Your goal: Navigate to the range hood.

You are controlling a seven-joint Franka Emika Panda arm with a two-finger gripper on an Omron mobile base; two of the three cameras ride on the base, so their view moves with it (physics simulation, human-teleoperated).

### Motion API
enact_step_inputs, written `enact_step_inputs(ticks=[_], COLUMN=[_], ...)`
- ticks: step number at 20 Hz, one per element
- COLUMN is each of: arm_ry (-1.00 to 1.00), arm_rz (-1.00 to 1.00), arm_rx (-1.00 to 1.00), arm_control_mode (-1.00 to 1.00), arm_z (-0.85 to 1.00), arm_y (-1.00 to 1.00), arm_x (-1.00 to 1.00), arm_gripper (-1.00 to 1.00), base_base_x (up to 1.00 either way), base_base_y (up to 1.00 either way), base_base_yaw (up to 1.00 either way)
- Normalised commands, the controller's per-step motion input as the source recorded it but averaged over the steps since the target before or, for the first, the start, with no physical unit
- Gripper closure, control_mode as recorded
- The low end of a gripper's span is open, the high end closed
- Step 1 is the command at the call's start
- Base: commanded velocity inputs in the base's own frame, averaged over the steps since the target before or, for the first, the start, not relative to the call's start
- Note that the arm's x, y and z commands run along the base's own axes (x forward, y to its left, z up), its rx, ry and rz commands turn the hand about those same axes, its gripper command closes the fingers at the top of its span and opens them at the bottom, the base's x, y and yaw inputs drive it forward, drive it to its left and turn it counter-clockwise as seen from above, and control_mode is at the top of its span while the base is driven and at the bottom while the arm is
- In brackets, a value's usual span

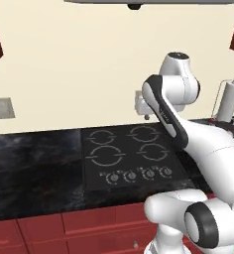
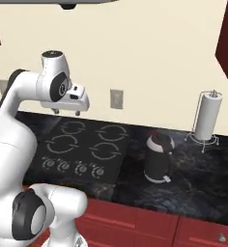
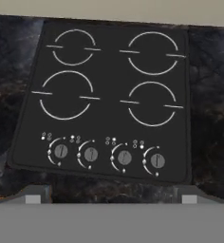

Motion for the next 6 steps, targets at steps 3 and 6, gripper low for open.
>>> enact_step_inputs(ticks=[3, 6], arm_ry=[0.00, 0.00], arm_rz=[0.00, 0.00], arm_rx=[0.00, 0.00], arm_control_mode=[1.00, 1.00], arm_z=[0.00, 0.00], arm_y=[0.00, 0.00], arm_x=[0.00, 0.00], arm_gripper=[-1.00, -1.00], base_base_x=[0.40, 0.37], base_base_y=[0.12, 0.49], base_base_yaw=[-0.36, -0.24])
